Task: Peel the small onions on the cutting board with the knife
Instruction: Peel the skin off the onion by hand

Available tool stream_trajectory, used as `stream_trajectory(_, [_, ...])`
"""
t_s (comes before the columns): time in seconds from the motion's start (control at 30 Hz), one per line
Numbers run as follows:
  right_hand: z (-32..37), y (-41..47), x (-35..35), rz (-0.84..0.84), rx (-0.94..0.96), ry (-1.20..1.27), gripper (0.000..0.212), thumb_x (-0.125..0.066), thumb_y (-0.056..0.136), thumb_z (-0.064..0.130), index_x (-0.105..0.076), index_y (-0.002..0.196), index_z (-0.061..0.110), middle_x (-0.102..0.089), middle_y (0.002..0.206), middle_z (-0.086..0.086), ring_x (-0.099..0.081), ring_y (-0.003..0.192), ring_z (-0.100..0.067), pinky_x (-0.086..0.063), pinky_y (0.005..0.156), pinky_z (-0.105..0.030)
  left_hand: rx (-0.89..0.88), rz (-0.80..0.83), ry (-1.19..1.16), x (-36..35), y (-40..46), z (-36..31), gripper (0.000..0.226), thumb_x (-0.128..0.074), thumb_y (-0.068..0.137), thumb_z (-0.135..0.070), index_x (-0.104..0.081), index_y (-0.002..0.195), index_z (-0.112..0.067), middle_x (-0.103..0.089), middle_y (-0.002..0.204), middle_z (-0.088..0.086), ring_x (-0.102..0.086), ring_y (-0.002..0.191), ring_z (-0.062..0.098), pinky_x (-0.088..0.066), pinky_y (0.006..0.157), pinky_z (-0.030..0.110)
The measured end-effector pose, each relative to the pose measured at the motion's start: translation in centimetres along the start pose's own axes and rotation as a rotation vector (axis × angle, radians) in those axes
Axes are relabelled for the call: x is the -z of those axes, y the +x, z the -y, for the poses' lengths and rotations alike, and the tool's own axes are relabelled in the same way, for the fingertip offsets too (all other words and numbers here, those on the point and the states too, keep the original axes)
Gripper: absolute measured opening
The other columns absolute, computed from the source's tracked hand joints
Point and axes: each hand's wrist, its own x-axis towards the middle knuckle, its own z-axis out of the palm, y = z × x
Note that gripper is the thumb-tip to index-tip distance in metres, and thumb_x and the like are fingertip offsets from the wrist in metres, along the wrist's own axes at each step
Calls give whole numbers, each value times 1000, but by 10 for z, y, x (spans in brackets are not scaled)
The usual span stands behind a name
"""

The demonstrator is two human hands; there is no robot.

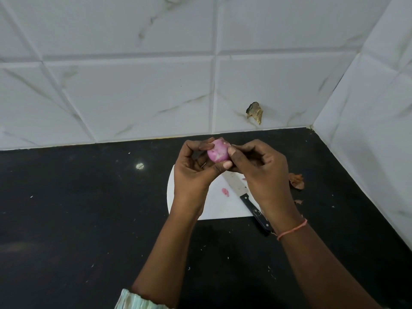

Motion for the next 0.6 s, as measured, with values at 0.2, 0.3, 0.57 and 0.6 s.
stream_trajectory(0.2, [1, 1, 0, -27, 8, -11, 4, -70, 87, 11, -73, 87, 8, -72, 78, 1, -70, 73, -9, -54, 63, -14, -56, -14, 2, -2, -1, 0, 48, -82, 63, 12, -54, 95, -11, -71, 106, 9, -69, 105, 28, -57, 83, 33])
stream_trajectory(0.3, [2, 2, 0, -37, -75, 58, 2, -70, 87, 6, -72, 87, 7, -73, 78, -2, -72, 73, -14, -58, 63, -22, -80, -17, -2, -1, -2, 1, 47, -82, 63, 9, -52, 94, -9, -68, 106, 12, -69, 107, 28, -57, 83, 32])
stream_trajectory(0.57, [8, 2, -1, 101, -179, 209, 11, -72, 86, 15, -72, 97, 13, -75, 92, -3, -73, 89, -19, -61, 70, -35, -133, 46, 153, -4, -5, 1, 66, -79, 71, 11, -51, 126, -11, -61, 128, 9, -61, 124, 27, -54, 98, 46])
stream_trajectory(0.6, [8, 2, -1, 94, -135, 172, 11, -73, 86, 14, -72, 97, 14, -75, 90, -1, -73, 87, -17, -61, 69, -32, -145, 50, 215, -3, -4, 1, 67, -80, 73, 9, -53, 130, -11, -55, 131, 13, -60, 123, 26, -54, 98, 43])
